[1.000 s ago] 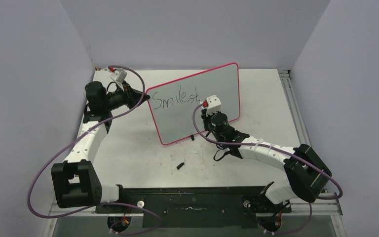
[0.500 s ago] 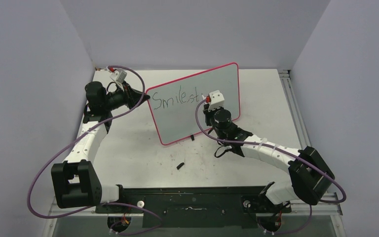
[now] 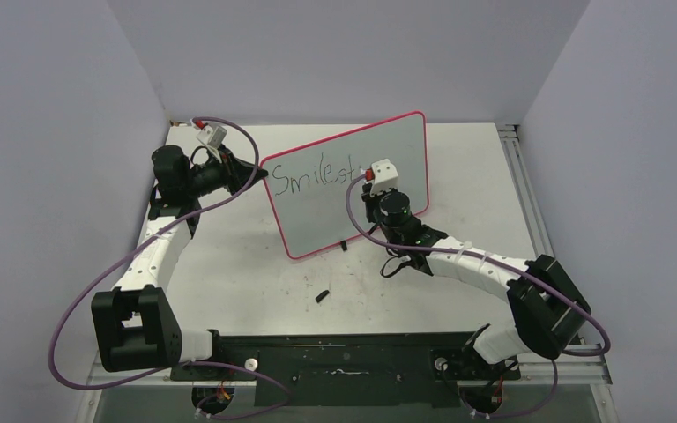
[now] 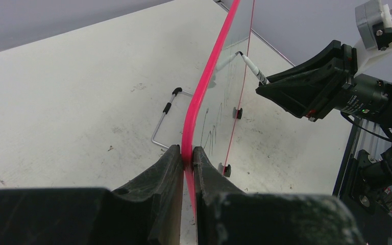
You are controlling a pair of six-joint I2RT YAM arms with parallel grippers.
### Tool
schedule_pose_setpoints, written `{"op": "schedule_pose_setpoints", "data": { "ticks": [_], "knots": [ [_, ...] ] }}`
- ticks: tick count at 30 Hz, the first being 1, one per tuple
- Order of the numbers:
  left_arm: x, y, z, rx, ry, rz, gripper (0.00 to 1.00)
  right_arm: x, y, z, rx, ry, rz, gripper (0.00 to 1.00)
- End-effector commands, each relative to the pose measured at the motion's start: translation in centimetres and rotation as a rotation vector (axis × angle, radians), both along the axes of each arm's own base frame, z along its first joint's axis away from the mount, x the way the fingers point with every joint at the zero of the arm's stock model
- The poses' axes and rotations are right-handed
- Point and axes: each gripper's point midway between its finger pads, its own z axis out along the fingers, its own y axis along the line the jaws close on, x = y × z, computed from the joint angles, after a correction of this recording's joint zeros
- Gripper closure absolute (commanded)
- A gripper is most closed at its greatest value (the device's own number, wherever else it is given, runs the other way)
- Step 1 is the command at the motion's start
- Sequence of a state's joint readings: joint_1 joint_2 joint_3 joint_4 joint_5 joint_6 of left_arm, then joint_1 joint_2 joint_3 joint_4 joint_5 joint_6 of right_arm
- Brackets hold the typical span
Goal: Write a sentence on the whiteboard
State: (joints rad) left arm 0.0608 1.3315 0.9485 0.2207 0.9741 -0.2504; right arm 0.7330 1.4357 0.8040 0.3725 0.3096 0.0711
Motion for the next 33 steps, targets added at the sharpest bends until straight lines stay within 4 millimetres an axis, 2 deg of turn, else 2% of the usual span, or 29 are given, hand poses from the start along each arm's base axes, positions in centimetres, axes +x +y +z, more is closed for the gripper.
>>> {"op": "schedule_pose_setpoints", "data": {
  "ticks": [1,11,24,33],
  "knots": [
    [-0.4,0.0,1.3,0.008,-0.057,-0.013,1.00,1.1,0.7,2.3,0.049,-0.044,-0.001,0.95],
    [-0.4,0.0,1.4,0.009,-0.060,-0.012,1.00,1.1,1.1,2.3,0.037,-0.048,0.030,0.95],
    [-0.4,0.0,1.4,0.008,-0.061,-0.012,1.00,-0.7,1.1,-0.9,0.011,0.021,0.054,0.95],
    [-0.4,0.0,1.4,0.008,-0.059,-0.013,1.00,-0.8,0.1,-1.5,0.004,0.034,0.005,0.95]
  ]
}}
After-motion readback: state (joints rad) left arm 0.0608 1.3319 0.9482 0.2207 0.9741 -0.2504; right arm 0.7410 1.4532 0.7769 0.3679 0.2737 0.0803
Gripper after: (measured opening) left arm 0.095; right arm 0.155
